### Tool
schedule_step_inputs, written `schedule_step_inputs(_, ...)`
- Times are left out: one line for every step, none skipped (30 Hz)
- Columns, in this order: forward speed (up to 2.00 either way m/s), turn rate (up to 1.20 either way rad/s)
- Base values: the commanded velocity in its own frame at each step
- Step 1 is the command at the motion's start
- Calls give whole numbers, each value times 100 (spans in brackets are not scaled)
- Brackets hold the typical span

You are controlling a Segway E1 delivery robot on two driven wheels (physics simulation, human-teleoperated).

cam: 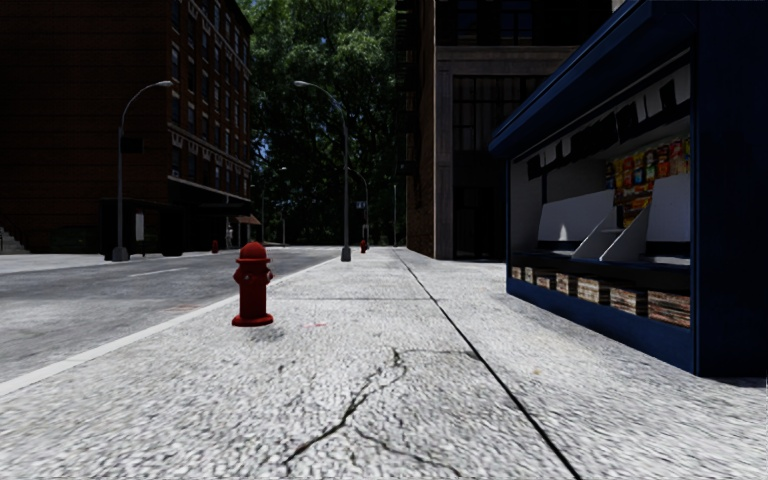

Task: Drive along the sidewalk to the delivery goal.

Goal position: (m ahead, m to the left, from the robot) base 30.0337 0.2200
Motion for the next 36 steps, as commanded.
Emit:
schedule_step_inputs(200,0)
schedule_step_inputs(200,0)
schedule_step_inputs(200,0)
schedule_step_inputs(200,0)
schedule_step_inputs(200,0)
schedule_step_inputs(200,0)
schedule_step_inputs(200,0)
schedule_step_inputs(200,0)
schedule_step_inputs(200,0)
schedule_step_inputs(200,0)
schedule_step_inputs(200,0)
schedule_step_inputs(200,0)
schedule_step_inputs(200,0)
schedule_step_inputs(200,0)
schedule_step_inputs(200,0)
schedule_step_inputs(200,0)
schedule_step_inputs(200,0)
schedule_step_inputs(200,0)
schedule_step_inputs(200,0)
schedule_step_inputs(200,0)
schedule_step_inputs(200,0)
schedule_step_inputs(200,0)
schedule_step_inputs(200,0)
schedule_step_inputs(200,0)
schedule_step_inputs(200,0)
schedule_step_inputs(200,0)
schedule_step_inputs(200,0)
schedule_step_inputs(200,0)
schedule_step_inputs(200,0)
schedule_step_inputs(200,0)
schedule_step_inputs(200,0)
schedule_step_inputs(200,0)
schedule_step_inputs(200,0)
schedule_step_inputs(200,0)
schedule_step_inputs(200,0)
schedule_step_inputs(200,0)
